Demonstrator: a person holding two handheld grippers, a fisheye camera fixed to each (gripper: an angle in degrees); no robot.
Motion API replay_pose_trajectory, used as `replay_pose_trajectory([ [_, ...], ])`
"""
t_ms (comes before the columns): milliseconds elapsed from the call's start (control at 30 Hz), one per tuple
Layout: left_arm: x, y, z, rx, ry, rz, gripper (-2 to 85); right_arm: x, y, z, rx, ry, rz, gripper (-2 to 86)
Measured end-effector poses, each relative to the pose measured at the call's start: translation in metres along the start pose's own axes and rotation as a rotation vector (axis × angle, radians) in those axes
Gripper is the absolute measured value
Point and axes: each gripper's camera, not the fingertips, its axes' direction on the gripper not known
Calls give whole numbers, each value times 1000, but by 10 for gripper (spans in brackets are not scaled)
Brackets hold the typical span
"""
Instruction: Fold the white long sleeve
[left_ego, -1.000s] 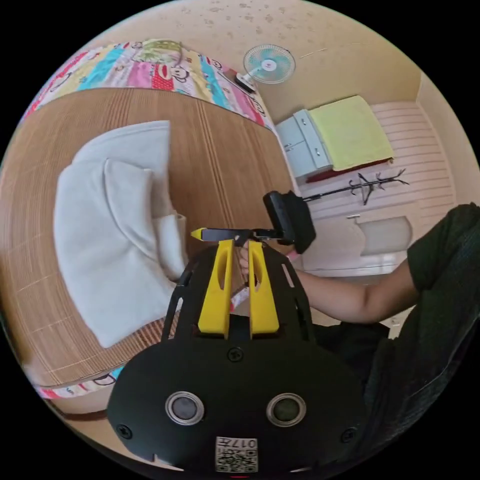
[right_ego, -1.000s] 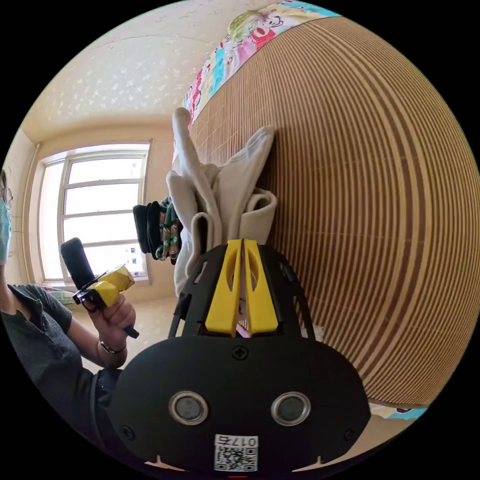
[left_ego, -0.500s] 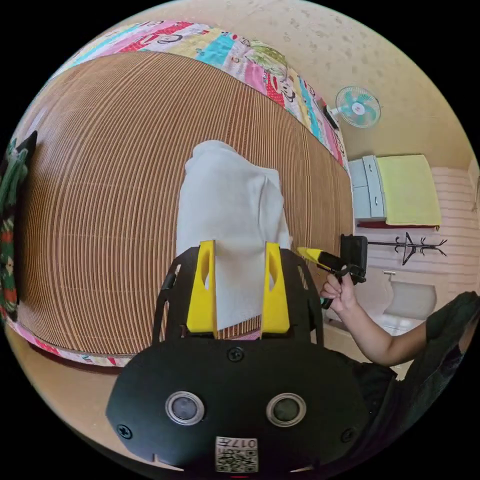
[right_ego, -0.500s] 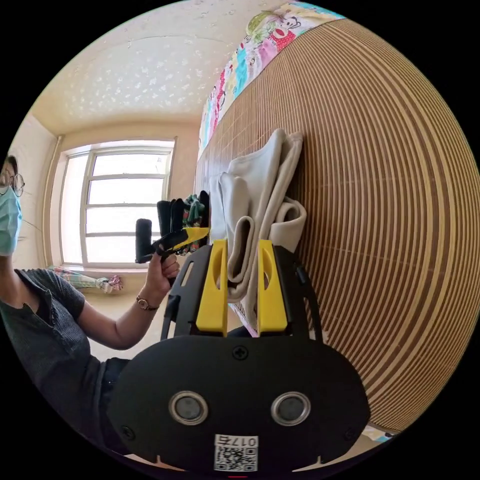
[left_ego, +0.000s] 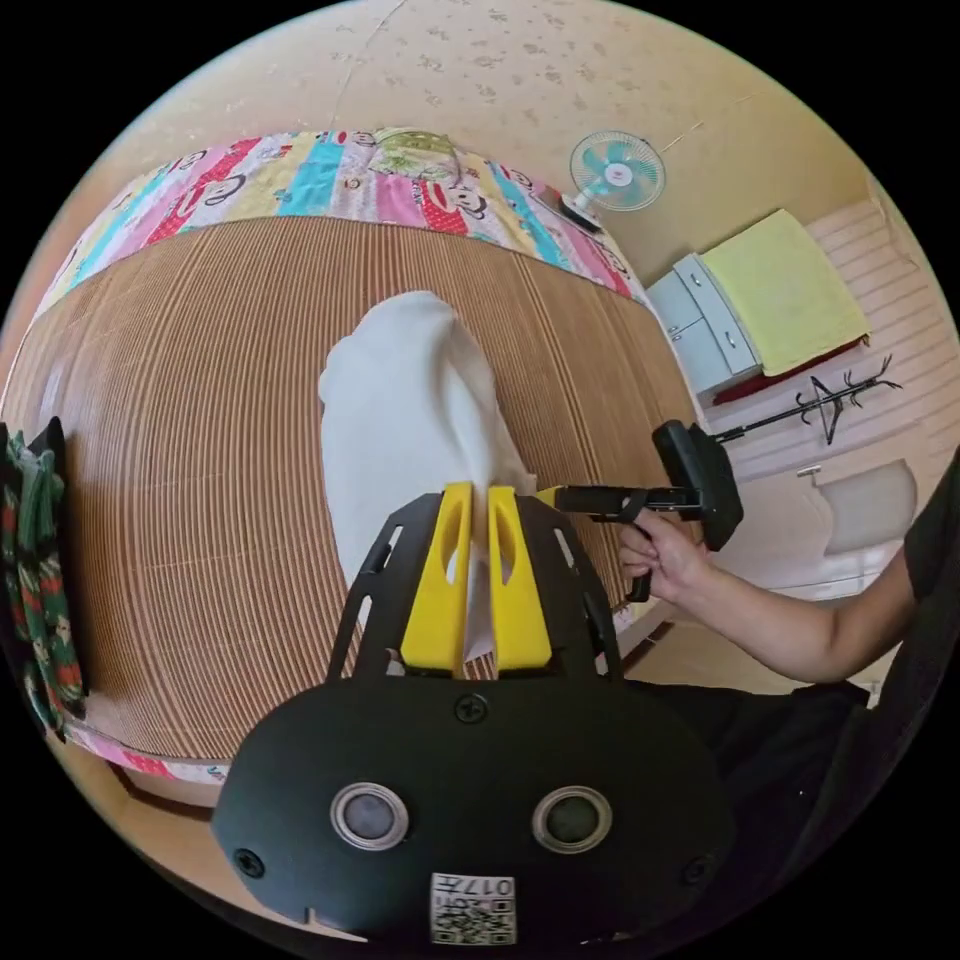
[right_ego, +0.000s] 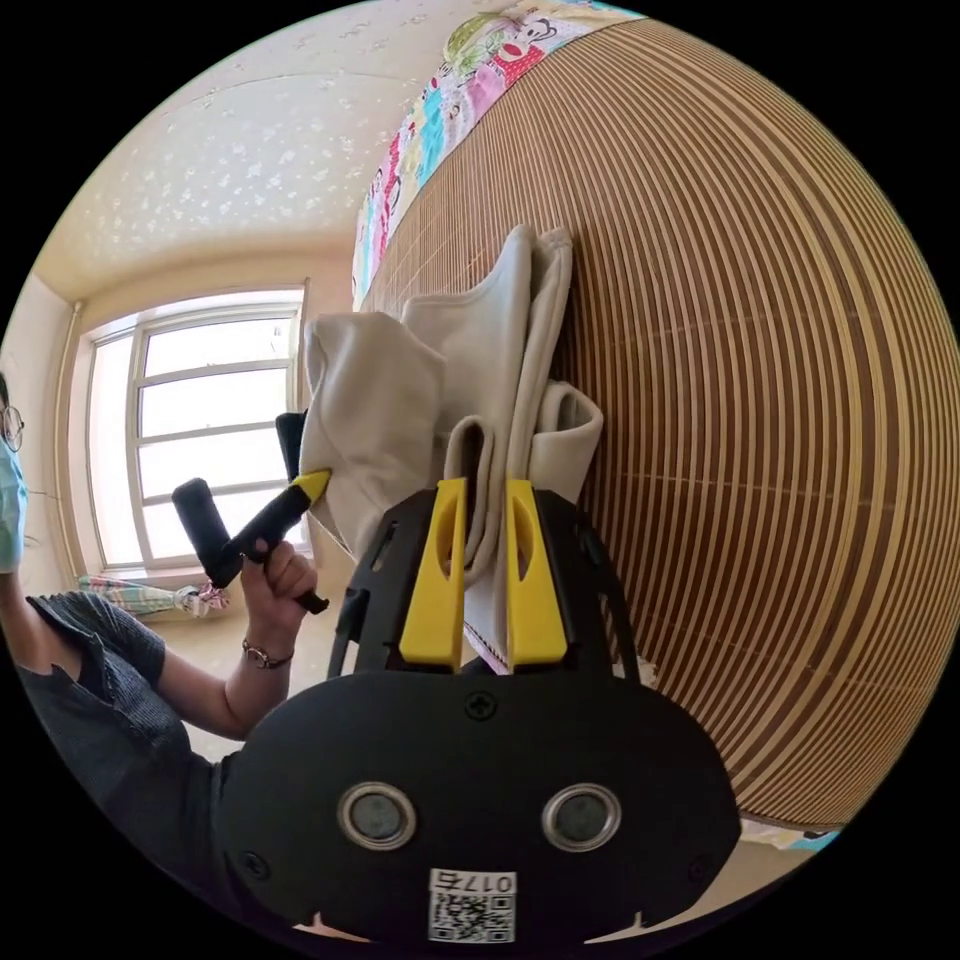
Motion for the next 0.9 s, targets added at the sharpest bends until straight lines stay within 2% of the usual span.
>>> replay_pose_trajectory([
  [67,2,5,33,-107,124,53,41,9,1,-2,0,-8,13,55],
  [167,-15,20,100,-300,6,-68,65,16,2,-7,-3,6,22,54],
  [333,-17,18,64,-168,10,-71,117,17,10,-25,44,-5,20,77],
  [467,-26,45,11,7,116,-150,128,15,19,-27,11,-120,-82,92],
  [567,-37,56,-1,-7,130,-164,126,9,27,-8,-118,-83,-164,103],
  [667,-55,55,-2,-35,32,-172,127,0,39,13,-220,-63,-247,104],
  [800,-77,50,-10,-15,8,-204,127,-3,44,24,-264,61,-244,65],
  [900,-83,49,-27,45,12,-221,126,-9,46,-3,-218,-35,-273,43],
])
